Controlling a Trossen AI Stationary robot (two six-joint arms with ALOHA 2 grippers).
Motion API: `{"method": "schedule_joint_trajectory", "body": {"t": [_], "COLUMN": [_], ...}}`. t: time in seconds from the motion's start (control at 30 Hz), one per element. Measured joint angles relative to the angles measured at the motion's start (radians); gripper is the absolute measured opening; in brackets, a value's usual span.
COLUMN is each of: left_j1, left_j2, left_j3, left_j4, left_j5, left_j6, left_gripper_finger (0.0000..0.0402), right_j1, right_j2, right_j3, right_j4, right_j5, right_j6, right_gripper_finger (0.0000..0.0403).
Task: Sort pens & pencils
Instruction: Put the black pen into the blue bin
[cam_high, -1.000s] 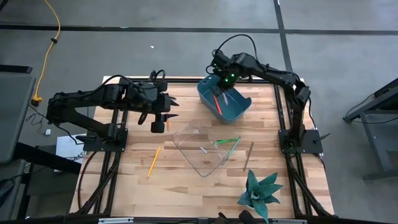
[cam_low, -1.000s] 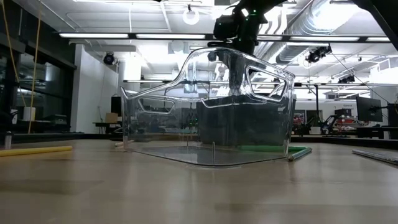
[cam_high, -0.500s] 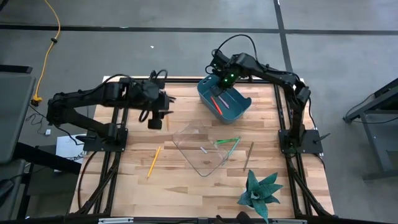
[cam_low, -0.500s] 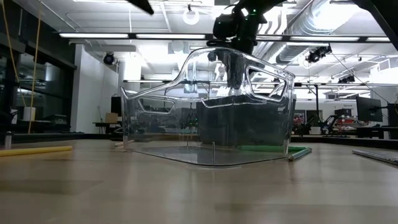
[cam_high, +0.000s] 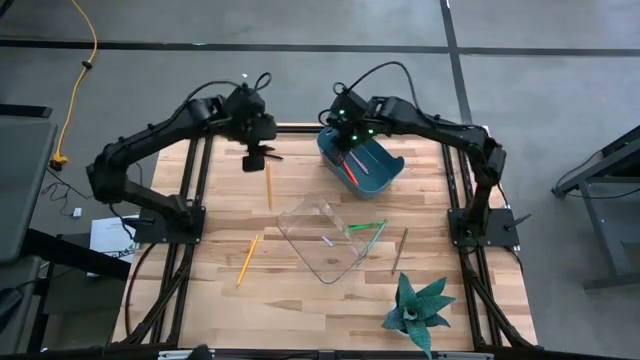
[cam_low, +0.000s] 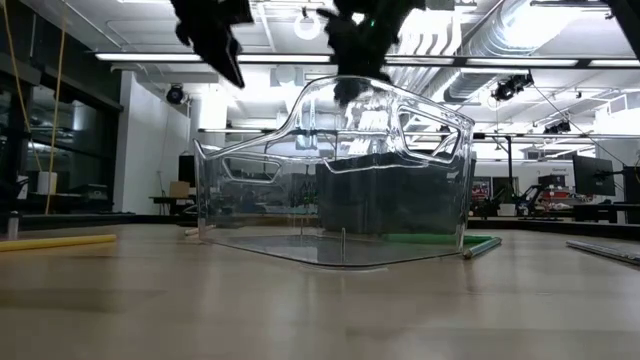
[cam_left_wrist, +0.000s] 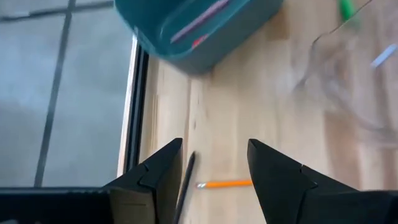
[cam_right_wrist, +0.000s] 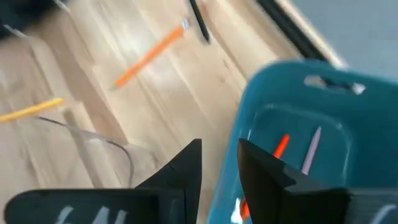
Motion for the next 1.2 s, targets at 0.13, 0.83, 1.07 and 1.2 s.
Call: {"method": "schedule_joint_trajectory", "body": {"t": [0.13, 0.83, 1.07, 1.2], "left_j1": [0.091, 0.165, 0.197, 0.243], "left_j2": [0.085, 0.393, 0.392, 0.391], "left_j3": [0.000, -0.001, -0.051, -0.105], "left_j4": [-0.006, -0.007, 0.021, 0.066], "left_j5": [0.019, -0.015, 0.003, 0.015], "left_j6": [0.078, 0.287, 0.354, 0.366], "left_gripper_finger": [0.0168, 0.0168, 0.0168, 0.0168], "right_j1": [0.014, 0.190, 0.190, 0.190], "right_j2": [-0.077, -0.335, -0.333, -0.338], "right_j3": [0.000, 0.001, 0.001, 0.001], "right_j4": [0.011, 0.019, 0.024, 0.039], "right_j5": [0.000, -0.001, 0.007, 0.010], "right_j6": [-0.012, -0.076, -0.047, -0.025], "right_gripper_finger": [0.0094, 0.0094, 0.0094, 0.0094]}}
